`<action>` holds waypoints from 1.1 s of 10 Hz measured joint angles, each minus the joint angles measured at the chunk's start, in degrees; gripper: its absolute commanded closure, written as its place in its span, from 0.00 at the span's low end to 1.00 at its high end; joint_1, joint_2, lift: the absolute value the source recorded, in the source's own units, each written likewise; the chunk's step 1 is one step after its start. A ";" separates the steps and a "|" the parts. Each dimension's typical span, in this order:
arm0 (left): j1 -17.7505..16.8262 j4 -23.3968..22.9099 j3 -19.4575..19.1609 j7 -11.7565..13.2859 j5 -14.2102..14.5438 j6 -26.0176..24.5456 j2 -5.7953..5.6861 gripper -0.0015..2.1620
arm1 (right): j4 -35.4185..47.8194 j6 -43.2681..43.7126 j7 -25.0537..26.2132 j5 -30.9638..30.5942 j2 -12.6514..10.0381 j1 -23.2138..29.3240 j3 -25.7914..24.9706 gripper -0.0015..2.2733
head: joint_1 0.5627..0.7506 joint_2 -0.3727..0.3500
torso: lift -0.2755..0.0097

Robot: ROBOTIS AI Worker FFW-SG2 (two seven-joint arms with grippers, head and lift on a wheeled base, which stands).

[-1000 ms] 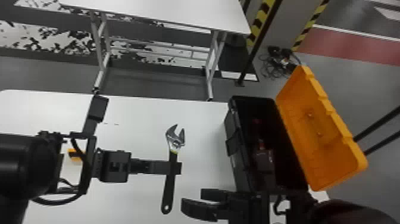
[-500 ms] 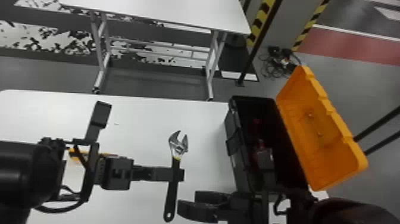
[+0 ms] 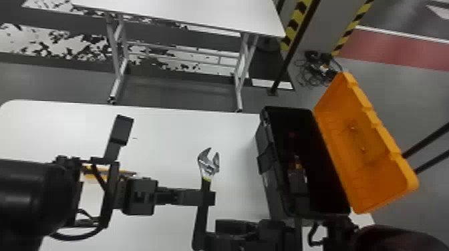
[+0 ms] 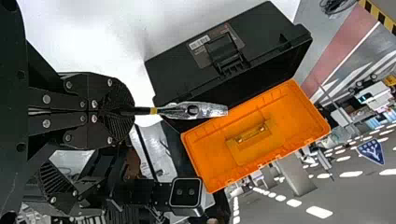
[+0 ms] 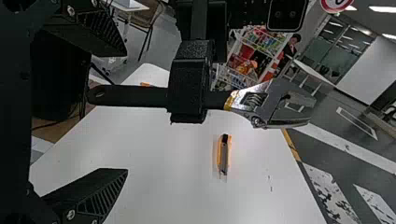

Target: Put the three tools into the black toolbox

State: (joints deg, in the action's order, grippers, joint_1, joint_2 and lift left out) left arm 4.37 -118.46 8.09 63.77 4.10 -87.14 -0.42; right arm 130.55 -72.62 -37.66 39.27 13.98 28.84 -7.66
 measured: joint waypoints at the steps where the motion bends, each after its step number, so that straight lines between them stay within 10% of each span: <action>1: 0.32 -0.01 0.06 -0.04 0.14 0.18 0.16 0.79 | 0.75 -0.49 0.04 0.45 -0.02 0.07 -0.11 0.05 | 0.70 0.21 | 0.79; 6: 0.99 -0.02 0.65 -0.33 0.66 0.82 0.42 0.79 | 2.36 -1.30 -0.01 1.91 -0.81 0.10 0.14 0.14 | 0.70 0.22 | 0.79; 9: 0.92 0.32 0.77 -0.26 0.82 1.80 0.42 0.79 | 2.56 -1.67 -1.42 2.27 -1.23 0.23 0.15 0.99 | 0.70 0.23 | 0.79; 11: 0.99 0.42 0.53 -0.13 0.92 1.91 0.43 0.83 | 4.64 -1.59 -0.37 0.16 -1.60 1.03 0.79 0.98 | 0.70 0.23 | 0.79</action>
State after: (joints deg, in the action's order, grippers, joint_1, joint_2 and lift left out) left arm 5.36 -118.04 8.62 63.64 5.02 -85.23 0.01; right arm 135.19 -74.21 -38.02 39.44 12.38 29.87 -6.87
